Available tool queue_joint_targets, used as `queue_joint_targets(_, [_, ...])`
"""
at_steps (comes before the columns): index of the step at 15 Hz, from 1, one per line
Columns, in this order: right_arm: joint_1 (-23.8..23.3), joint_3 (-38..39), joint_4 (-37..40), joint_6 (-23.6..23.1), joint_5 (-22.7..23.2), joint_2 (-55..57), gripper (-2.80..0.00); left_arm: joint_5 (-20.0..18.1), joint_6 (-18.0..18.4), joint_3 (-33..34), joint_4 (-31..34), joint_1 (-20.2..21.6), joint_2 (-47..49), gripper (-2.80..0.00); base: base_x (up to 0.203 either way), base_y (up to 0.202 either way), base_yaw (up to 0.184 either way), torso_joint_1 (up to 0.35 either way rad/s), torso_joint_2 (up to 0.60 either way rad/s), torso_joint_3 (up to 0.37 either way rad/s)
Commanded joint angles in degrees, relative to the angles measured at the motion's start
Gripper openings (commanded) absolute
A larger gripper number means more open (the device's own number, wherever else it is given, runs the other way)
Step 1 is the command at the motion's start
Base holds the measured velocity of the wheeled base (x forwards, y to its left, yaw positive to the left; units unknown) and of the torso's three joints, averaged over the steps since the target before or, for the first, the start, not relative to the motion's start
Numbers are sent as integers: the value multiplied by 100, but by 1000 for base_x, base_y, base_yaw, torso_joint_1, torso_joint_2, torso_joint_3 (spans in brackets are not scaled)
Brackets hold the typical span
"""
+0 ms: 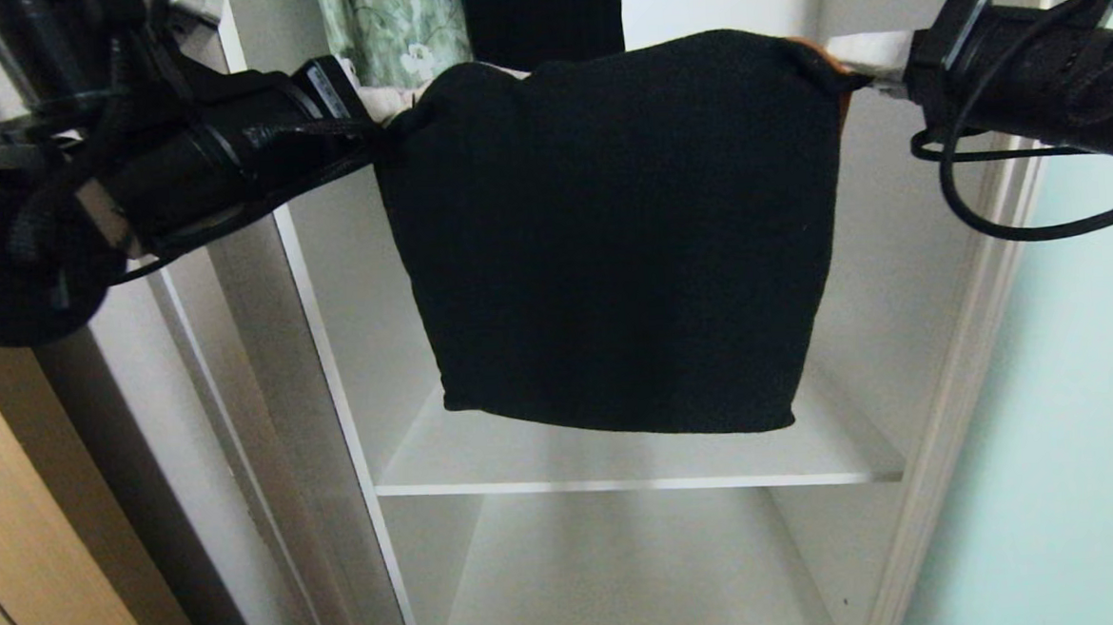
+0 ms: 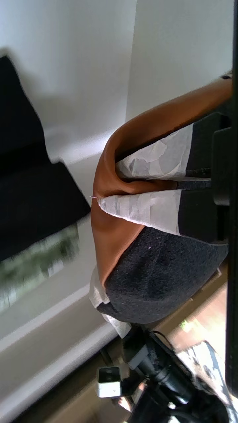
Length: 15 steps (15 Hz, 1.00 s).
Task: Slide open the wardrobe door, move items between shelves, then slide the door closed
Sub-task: Place the pillow on the higher shelf
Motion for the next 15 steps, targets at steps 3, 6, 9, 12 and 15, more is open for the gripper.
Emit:
queue_joint_targets(3, [-54, -312, -1028, 59, 30, 1886, -280, -54, -29, -233, -1304, 343, 1802, -280, 0, 0, 0, 0, 0, 0])
queue_joint_targets(6, [-72, -849, -1586, 81, 25, 3061, -280, -74, -27, -584, -1980, 542, 2861, -280, 0, 0, 0, 0, 0, 0])
queue_joint_targets(9, [-155, -1181, -1897, 74, 96, 3567, -280, -368, -102, -667, -2487, 663, 3441, -280, 0, 0, 0, 0, 0, 0])
queue_joint_targets(12, [-229, -636, -1974, 79, 225, 3425, -280, -639, -253, 43, -2555, 693, 3313, -280, 0, 0, 0, 0, 0, 0])
queue_joint_targets(15, [-423, 523, -1989, 79, 873, 2841, -280, -1094, -260, 1162, -2407, 695, 2824, -280, 0, 0, 0, 0, 0, 0])
